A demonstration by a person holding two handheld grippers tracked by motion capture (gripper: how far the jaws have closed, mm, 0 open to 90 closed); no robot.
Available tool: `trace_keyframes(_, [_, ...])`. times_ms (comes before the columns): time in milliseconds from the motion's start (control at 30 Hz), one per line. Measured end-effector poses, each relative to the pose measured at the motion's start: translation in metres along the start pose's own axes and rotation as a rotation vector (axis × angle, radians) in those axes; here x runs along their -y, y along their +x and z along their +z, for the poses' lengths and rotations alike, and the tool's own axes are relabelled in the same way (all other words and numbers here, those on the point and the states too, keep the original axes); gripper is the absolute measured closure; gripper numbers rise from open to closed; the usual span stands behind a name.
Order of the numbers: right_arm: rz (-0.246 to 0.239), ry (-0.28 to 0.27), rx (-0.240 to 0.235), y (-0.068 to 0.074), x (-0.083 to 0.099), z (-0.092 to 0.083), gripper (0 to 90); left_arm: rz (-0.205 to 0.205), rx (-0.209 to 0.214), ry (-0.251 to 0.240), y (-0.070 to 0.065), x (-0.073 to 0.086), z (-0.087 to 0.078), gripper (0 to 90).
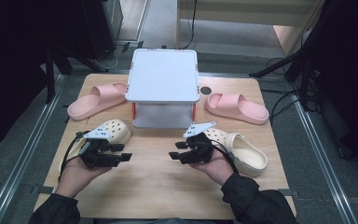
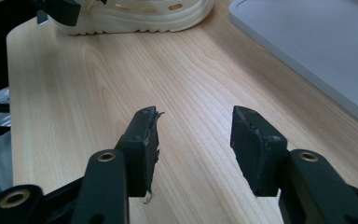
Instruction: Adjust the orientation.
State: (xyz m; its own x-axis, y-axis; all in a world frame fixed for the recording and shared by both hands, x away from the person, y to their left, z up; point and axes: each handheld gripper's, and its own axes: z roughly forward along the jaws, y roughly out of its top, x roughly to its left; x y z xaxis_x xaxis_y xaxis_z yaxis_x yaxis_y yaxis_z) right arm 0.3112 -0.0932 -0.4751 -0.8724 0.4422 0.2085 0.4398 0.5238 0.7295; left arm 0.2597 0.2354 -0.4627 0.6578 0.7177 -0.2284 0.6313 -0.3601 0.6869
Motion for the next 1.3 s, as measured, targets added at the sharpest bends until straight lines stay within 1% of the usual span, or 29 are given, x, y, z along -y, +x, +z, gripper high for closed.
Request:
trace_keyframes(67, [-0.005, 0.001, -0.005, 0.000, -0.001, 0.001, 52.5, -0.003, -0.003, 0.003, 0.001, 0.001, -0.001, 47.2])
trace_keyframes(133, [-0.011, 0.009, -0.010, 0.001, -0.003, 0.003, 52.5, -0.015, -0.016, 0.004, 0.004, 0.005, -0.005, 47.4])
trace_keyframes(233, [-0.018, 0.011, -0.015, 0.001, -0.004, 0.004, 52.7, -0.020, -0.028, 0.006, 0.006, 0.007, -0.009, 47.6])
trace_keyframes(267, [-0.016, 0.018, -0.026, 0.001, -0.005, 0.005, 56.9, -0.028, -0.040, 0.001, 0.007, 0.009, -0.013, 47.7])
trace_keyframes(300, [-0.016, 0.018, -0.026, 0.001, -0.005, 0.005, 56.9, -0.028, -0.040, 0.001, 0.007, 0.009, -0.013, 47.8])
trace_keyframes(400, [-0.009, 0.032, -0.038, 0.000, -0.007, 0.007, 59.6, -0.033, -0.053, -0.002, 0.008, 0.011, -0.020, 48.3])
trace_keyframes(433, [-0.009, 0.032, -0.038, 0.000, -0.007, 0.007, 59.6, -0.032, -0.055, 0.001, 0.009, 0.011, -0.023, 48.3])
trace_keyframes(467, [-0.008, 0.030, -0.041, 0.001, -0.007, 0.007, 59.3, -0.031, -0.075, 0.003, 0.010, 0.013, -0.029, 48.6])
trace_keyframes(500, [-0.016, 0.027, -0.041, 0.001, -0.007, 0.008, 58.7, -0.031, -0.075, 0.003, 0.010, 0.013, -0.029, 48.6])
trace_keyframes(533, [-0.020, 0.026, -0.038, 0.001, -0.007, 0.008, 58.2, -0.042, -0.090, 0.000, 0.014, 0.016, -0.034, 48.7])
trace_keyframes(567, [-0.023, 0.029, -0.035, 0.001, -0.007, 0.008, 57.7, -0.042, -0.090, 0.000, 0.014, 0.016, -0.034, 48.6])
trace_keyframes(600, [-0.024, 0.030, -0.032, 0.001, -0.007, 0.009, 57.4, -0.059, -0.102, -0.002, 0.017, 0.018, -0.039, 48.5])
trace_keyframes(700, [-0.022, 0.032, -0.030, 0.001, -0.007, 0.009, 57.2, -0.063, -0.112, -0.010, 0.020, 0.020, -0.044, 47.7])
trace_keyframes(733, [-0.024, 0.033, -0.025, 0.001, -0.007, 0.009, 56.8, -0.066, -0.123, -0.015, 0.022, 0.022, -0.047, 47.2])
trace_keyframes(767, [-0.025, 0.034, -0.023, 0.001, -0.007, 0.009, 56.6, -0.066, -0.123, -0.015, 0.022, 0.022, -0.047, 46.9])
trace_keyframes(800, [-0.026, 0.034, -0.020, 0.001, -0.007, 0.009, 56.4, -0.074, -0.137, -0.012, 0.025, 0.025, -0.049, 46.8])
trace_keyframes(867, [-0.025, 0.035, -0.018, 0.001, -0.007, 0.009, 56.2, -0.078, -0.142, -0.008, 0.028, 0.026, -0.049, 46.6])
trace_keyframes(900, [-0.025, 0.035, -0.018, 0.001, -0.007, 0.009, 56.2, -0.085, -0.149, -0.010, 0.030, 0.027, -0.050, 46.6])
trace_keyframes(933, [-0.029, 0.036, -0.012, 0.002, -0.007, 0.009, 56.0, -0.102, -0.152, -0.020, 0.035, 0.029, -0.051, 46.3])
trace_keyframes(1000, [-0.032, 0.039, -0.012, 0.002, -0.007, 0.009, 56.0, -0.108, -0.159, -0.025, 0.037, 0.031, -0.051, 44.7])
trace_keyframes(1067, [-0.036, 0.041, -0.010, 0.002, -0.007, 0.009, 55.9, -0.115, -0.177, -0.022, 0.041, 0.033, -0.048, 44.4])
trace_keyframes(1167, [-0.035, 0.044, -0.008, 0.002, -0.007, 0.009, 55.8, -0.124, -0.173, -0.027, 0.044, 0.034, -0.045, 44.3])
trace_keyframes(1200, [-0.041, 0.044, -0.006, 0.002, -0.006, 0.009, 55.6, -0.127, -0.167, -0.017, 0.047, 0.035, -0.041, 44.3])
trace_keyframes(1233, [-0.036, 0.048, -0.004, 0.002, -0.006, 0.009, 55.6, -0.127, -0.167, -0.017, 0.047, 0.035, -0.041, 44.4])
trace_keyframes(1267, [-0.035, 0.049, -0.001, 0.003, -0.006, 0.008, 55.5, -0.134, -0.161, -0.011, 0.050, 0.036, -0.036, 44.4])
trace_keyframes(1300, [-0.035, 0.049, -0.001, 0.003, -0.006, 0.008, 55.5, -0.134, -0.161, -0.011, 0.050, 0.036, -0.036, 44.3])
